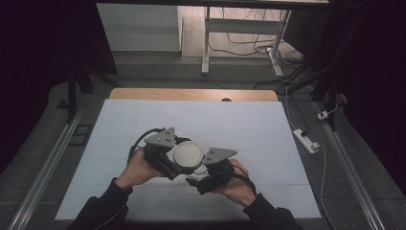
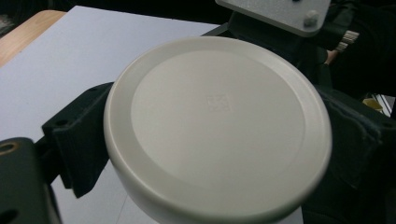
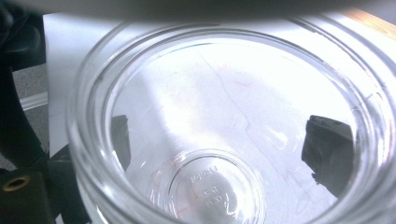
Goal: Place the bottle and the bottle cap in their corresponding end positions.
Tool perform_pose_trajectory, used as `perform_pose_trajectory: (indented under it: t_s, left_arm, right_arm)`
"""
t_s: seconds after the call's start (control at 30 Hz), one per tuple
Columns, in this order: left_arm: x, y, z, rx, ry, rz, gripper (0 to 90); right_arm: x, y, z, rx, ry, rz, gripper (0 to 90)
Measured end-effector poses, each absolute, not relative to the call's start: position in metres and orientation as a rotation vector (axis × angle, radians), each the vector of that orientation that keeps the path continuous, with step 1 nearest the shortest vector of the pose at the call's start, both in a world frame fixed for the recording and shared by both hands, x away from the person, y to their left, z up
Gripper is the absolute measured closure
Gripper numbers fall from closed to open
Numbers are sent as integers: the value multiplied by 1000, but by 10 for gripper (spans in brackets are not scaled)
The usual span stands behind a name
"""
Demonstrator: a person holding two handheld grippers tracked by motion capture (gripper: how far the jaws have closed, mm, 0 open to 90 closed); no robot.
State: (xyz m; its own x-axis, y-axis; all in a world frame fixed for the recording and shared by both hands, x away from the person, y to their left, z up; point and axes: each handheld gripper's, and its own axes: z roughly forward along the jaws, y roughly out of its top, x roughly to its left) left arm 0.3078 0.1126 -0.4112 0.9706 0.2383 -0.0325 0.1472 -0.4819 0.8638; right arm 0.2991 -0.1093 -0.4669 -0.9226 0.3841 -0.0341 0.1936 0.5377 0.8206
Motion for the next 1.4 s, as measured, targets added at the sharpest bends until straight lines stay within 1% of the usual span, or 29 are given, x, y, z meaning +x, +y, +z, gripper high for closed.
perform_pose_trajectory:
  t_s: [0.33,0.77,1.27,1.4]
  left_arm:
    - [302,122,-409,2072,309,139,80]
    - [296,125,-416,2071,340,130,80]
    - [284,125,-431,2081,347,141,80]
    - [280,121,-437,2103,336,162,80]
  right_arm:
    - [308,-118,-463,539,2523,1333,60]
    - [329,-129,-460,626,2464,1316,60]
    - [352,-123,-462,684,2441,1301,60]
    - [356,-121,-463,697,2436,1295,60]
